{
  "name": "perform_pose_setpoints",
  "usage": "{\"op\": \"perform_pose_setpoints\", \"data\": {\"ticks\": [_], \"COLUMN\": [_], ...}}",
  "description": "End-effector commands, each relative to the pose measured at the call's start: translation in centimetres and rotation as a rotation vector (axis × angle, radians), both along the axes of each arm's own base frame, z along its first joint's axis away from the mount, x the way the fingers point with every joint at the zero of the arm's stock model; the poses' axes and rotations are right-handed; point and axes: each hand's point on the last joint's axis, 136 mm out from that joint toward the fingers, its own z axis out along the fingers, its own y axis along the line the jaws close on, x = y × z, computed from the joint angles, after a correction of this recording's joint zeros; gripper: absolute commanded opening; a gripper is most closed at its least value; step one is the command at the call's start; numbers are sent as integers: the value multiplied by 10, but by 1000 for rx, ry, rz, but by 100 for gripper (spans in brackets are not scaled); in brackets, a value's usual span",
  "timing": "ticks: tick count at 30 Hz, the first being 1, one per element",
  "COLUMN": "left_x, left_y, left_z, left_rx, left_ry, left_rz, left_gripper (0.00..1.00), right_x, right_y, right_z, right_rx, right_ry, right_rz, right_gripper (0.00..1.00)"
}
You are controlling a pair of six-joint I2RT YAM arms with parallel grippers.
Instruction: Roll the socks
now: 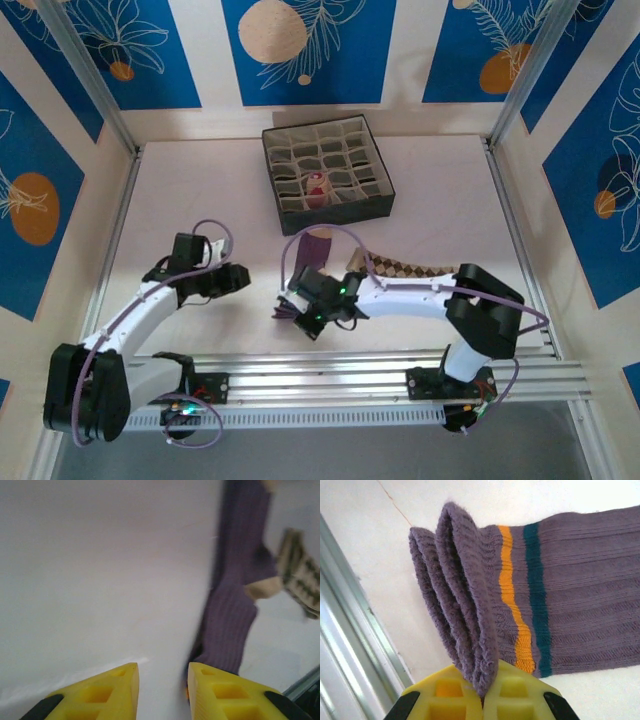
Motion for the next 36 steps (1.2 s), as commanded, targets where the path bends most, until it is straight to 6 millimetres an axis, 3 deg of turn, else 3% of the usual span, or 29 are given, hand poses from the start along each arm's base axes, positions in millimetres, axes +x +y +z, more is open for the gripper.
{"op": "perform_pose_setpoints", "data": {"ticks": [1,4,7,15,21,30,36], "left_x": [0,-22,-46,-79,-85,-78,-74], "left_y": [-46,-77,-93,-115,-133,-148,-152], "left_z": [41,58,65,37,13,-8,-11], "left_rx": [-92,-94,-131,-127,-122,-92,-95], "left_ry": [-320,-553,-733,-782,-759,-717,-712], "left_rz": [-253,-468,-643,-838,-915,-968,-969], "left_gripper": [30,30,32,43,50,51,34], "right_x": [-21,-19,-15,-8,-9,-5,-5], "right_y": [-4,-17,-26,-42,-50,-50,-50], "right_z": [4,3,3,-6,-1,2,0], "right_rx": [84,99,128,126,175,197,192], "right_ry": [169,263,345,462,537,576,592], "right_rz": [58,25,-20,-78,-96,-106,-114], "right_gripper": [0,0,0,0,0,0,0]}}
